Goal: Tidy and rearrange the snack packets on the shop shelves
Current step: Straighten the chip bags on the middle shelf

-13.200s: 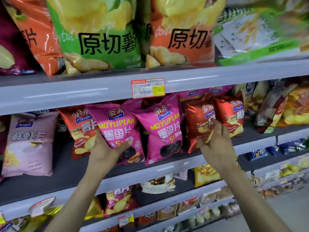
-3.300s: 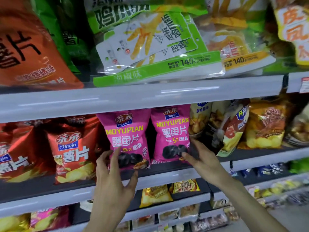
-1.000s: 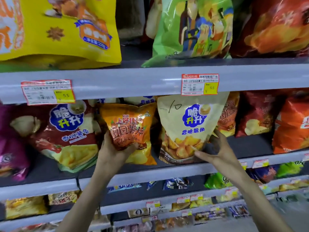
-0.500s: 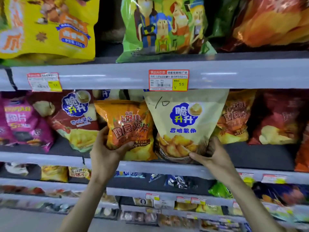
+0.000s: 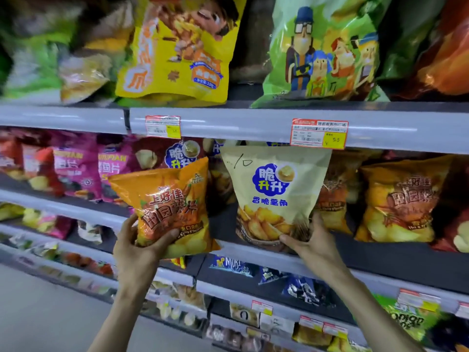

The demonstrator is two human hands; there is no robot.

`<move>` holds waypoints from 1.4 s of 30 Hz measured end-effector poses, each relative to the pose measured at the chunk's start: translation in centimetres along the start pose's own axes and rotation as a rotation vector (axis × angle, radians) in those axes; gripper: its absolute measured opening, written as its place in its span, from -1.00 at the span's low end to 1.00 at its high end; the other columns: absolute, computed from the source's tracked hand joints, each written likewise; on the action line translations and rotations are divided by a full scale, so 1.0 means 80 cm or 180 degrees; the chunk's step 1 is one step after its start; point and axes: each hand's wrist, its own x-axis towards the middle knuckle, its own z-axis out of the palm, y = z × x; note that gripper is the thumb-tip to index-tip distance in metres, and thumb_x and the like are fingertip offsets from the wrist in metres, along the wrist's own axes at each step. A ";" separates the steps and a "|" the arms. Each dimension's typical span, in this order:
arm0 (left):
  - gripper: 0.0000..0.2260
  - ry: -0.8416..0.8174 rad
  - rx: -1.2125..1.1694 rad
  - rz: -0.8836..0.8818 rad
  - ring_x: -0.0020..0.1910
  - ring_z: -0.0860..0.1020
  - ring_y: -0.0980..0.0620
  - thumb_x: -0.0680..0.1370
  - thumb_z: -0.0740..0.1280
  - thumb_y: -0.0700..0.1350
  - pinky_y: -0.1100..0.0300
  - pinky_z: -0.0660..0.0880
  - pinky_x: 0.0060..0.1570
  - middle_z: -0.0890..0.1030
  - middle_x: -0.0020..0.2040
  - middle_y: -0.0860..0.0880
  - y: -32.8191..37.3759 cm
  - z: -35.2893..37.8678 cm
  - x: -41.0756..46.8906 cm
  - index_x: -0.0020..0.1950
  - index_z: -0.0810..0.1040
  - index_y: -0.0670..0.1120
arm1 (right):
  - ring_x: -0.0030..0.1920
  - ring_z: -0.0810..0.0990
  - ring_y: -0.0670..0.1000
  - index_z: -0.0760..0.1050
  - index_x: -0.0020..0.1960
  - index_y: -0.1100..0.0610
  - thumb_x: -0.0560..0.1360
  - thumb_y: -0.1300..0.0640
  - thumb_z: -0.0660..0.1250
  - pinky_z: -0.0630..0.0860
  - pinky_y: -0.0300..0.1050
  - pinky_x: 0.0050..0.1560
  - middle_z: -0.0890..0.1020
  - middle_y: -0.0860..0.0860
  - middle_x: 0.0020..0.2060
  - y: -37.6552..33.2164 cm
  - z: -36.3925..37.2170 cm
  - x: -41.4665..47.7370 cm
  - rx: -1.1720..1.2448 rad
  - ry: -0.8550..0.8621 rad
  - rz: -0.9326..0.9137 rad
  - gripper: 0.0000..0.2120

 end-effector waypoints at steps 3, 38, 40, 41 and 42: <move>-0.19 0.0038 -0.0105 -0.0012 0.08 0.70 0.01 0.22 0.71 0.04 0.01 0.67 0.02 0.68 0.19 -0.03 -0.006 -0.020 0.006 0.42 0.52 0.03 | 0.22 0.57 0.00 0.31 0.29 -0.06 0.43 -0.11 0.60 0.55 0.09 0.23 0.59 -0.12 0.23 -0.022 0.032 0.011 -0.0042 -0.0062 -0.0088 -0.39; -0.19 -0.1971 -0.0476 0.0494 0.12 0.70 0.17 0.29 0.74 -0.03 0.13 0.66 0.08 0.71 0.16 0.19 0.064 0.201 -0.087 0.48 0.48 0.08 | 0.27 0.60 -0.19 0.30 0.46 -0.25 0.48 0.01 0.58 0.55 -0.15 0.25 0.63 -0.28 0.24 -0.019 -0.052 -0.064 0.0532 -0.0103 -0.0137 -0.32; -0.22 -0.2040 -0.0495 0.0488 0.11 0.70 0.17 0.33 0.72 -0.02 0.08 0.66 0.11 0.72 0.15 0.17 0.067 0.224 -0.088 0.48 0.46 0.08 | 0.23 0.61 -0.24 0.31 0.44 -0.27 0.43 -0.07 0.61 0.54 -0.23 0.22 0.65 -0.30 0.22 -0.013 -0.062 -0.056 0.0517 0.0229 -0.0077 -0.30; -0.23 -0.2085 -0.0514 0.0459 0.12 0.70 0.17 0.35 0.71 -0.02 0.05 0.65 0.14 0.72 0.15 0.16 0.067 0.234 -0.088 0.49 0.45 0.07 | 0.20 0.62 -0.25 0.34 0.40 -0.28 0.41 -0.10 0.61 0.54 -0.23 0.20 0.66 -0.30 0.19 -0.010 -0.067 -0.052 0.0463 0.0364 -0.0030 -0.32; -0.25 -0.2139 -0.0534 0.0426 0.12 0.70 0.18 0.38 0.70 -0.04 0.06 0.65 0.15 0.72 0.16 0.17 0.066 0.243 -0.087 0.49 0.44 0.06 | 0.17 0.63 -0.26 0.37 0.36 -0.29 0.39 -0.12 0.62 0.54 -0.22 0.19 0.68 -0.28 0.16 -0.004 -0.070 -0.047 0.0374 0.0474 0.0037 -0.36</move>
